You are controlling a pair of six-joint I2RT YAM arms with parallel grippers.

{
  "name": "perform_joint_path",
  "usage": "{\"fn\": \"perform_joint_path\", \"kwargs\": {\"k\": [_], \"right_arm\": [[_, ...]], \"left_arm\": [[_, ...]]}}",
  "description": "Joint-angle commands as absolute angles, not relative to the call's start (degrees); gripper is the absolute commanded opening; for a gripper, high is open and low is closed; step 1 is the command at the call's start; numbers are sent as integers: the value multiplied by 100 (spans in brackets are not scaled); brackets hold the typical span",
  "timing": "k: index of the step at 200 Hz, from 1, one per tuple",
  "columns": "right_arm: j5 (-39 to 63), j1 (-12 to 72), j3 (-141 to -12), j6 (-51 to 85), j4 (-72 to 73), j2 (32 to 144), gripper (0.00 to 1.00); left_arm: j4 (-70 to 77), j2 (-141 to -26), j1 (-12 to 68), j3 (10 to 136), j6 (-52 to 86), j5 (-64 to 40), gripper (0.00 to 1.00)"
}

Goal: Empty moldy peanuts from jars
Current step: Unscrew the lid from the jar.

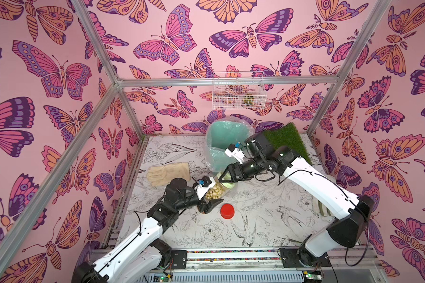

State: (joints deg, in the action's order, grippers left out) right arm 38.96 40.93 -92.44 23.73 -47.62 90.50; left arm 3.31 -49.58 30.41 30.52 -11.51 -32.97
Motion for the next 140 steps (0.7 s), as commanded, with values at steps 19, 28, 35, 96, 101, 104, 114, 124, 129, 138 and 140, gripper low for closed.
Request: {"fn": "perform_joint_path", "kwargs": {"k": [19,28,35,96,101,104,114,124,129,138,140], "right_arm": [[4632,3859,-8703,336,-3840,8544,37],[4696,3815,-8596,-104,-3770,8438,36],[4758,3777,-8526,-438,-3739,8366,35],[5326,3568,-8209,-2792,-3894,8055,36],[5314,3566,-8215,-2898,-3917,8064,36],[5295,3568,-8212,-2941,-3928,8068,37],[5265,3566,-8233,-3065,-3975,8101,46],[5188,3566,-8285,-3061,-4001,8129,63],[5142,3576,-8311,-2959,-3957,8143,68],[5123,3577,-8351,-2640,-3820,8143,76],[5128,3573,-8354,-2574,-3785,8140,78]], "left_arm": [[888,-4835,3033,3208,-1125,-3625,0],[876,-4823,3028,3208,-1109,-3639,0],[873,-4810,3023,3208,-1107,-3647,0],[861,-4783,3006,3182,-1046,-3777,0],[861,-4789,3006,3186,-1046,-3787,0],[861,-4792,2999,3190,-1038,-3788,0],[861,-4800,2998,3190,-1037,-3797,0],[862,-4801,2993,3199,-1037,-3806,0],[865,-4799,2997,3206,-1037,-3799,0],[876,-4783,2997,3203,-1037,-3777,0],[872,-4777,2997,3198,-1037,-3772,0]]}}
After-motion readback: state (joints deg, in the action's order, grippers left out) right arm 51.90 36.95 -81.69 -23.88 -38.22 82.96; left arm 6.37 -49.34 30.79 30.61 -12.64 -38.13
